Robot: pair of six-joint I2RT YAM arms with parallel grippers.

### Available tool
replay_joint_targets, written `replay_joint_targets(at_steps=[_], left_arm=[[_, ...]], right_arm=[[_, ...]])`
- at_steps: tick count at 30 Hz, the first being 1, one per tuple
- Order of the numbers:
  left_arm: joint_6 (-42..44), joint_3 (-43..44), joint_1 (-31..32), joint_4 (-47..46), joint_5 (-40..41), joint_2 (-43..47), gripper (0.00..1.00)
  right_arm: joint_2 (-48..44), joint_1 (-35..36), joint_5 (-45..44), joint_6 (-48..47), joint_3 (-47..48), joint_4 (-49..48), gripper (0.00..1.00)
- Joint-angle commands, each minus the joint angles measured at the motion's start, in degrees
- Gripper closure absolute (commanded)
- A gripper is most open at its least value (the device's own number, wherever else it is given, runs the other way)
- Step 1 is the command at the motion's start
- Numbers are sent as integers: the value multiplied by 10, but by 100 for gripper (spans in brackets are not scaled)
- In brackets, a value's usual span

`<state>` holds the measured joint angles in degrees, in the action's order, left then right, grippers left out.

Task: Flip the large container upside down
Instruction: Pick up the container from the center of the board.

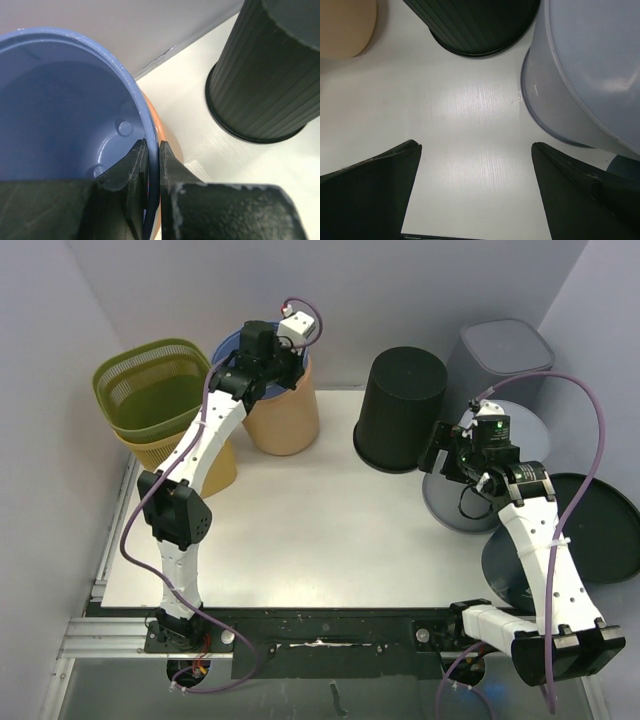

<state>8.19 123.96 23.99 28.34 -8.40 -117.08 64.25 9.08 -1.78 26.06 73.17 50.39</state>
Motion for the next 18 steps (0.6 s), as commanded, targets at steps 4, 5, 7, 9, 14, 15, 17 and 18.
replay_joint_targets(at_steps=[4, 5, 7, 9, 14, 15, 17, 18], left_arm=[[-40, 121, 31, 3, -15, 66, 100], [-47, 125, 40, 13, -19, 75, 100], [-47, 125, 66, 36, -18, 93, 100], [-42, 108, 101, 58, 0, 110, 100], [-40, -19, 186, 27, 89, 175, 100], [-43, -45, 197, 14, 99, 188, 100], [-59, -88, 204, -13, 97, 214, 100], [-66, -102, 204, -24, 89, 225, 100]], right_arm=[[-12, 29, 31, 33, 17, -55, 2], [-9, 34, 48, 37, 18, -66, 3], [-2, 46, 76, 53, 21, -95, 2], [-1, 63, 98, 71, 18, -142, 2], [21, 81, 144, 119, 21, -239, 2], [30, 82, 158, 130, 23, -254, 2], [44, 87, 176, 147, 26, -278, 0], [51, 91, 182, 154, 25, -289, 1]])
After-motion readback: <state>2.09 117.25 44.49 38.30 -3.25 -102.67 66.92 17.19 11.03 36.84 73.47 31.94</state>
